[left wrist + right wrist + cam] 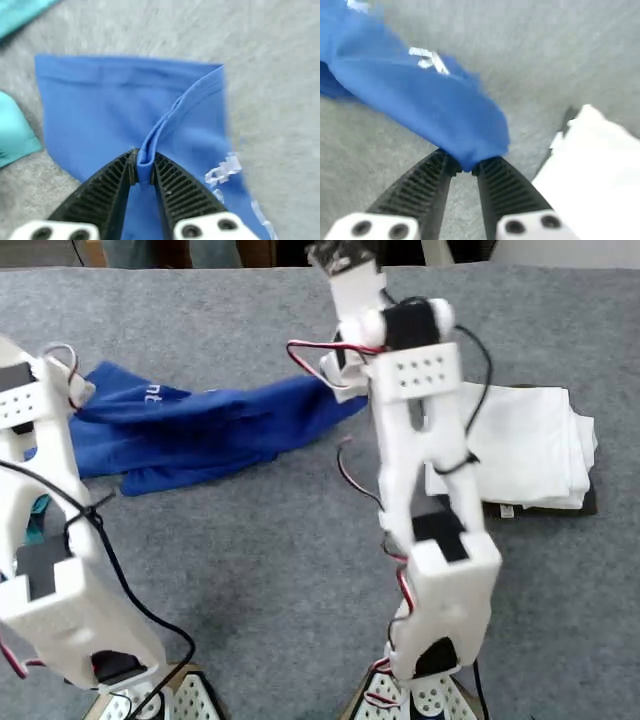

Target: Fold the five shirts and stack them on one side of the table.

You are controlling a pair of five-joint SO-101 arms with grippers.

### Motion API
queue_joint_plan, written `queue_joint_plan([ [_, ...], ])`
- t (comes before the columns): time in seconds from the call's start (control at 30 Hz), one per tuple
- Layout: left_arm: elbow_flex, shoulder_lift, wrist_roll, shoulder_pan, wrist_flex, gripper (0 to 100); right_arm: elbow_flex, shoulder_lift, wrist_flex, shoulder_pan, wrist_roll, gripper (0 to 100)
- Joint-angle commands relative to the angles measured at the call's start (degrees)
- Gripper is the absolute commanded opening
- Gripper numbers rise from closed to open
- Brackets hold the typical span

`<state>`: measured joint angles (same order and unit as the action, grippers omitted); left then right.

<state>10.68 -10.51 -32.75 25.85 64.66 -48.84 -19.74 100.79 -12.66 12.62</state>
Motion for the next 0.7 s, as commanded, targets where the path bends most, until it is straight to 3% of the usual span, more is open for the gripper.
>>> queue_joint_plan([
  [0.0,8.22,7.74,-0.44,-2.07,4.13,3,-3.03,10.68,0.00,-0.44,0.18,3.5],
  [0.23,26.42,16.35,2.20,-5.76,12.92,3,-3.12,25.63,-6.33,-0.09,-0.18,1.2],
  [0.43,45.76,17.41,7.30,-10.95,17.49,3,-3.12,35.91,-19.16,0.18,-3.78,1.4],
  [0.67,60.88,17.93,14.42,-12.09,18.46,3,-3.12,41.98,-35.16,6.51,-9.23,1.4],
])
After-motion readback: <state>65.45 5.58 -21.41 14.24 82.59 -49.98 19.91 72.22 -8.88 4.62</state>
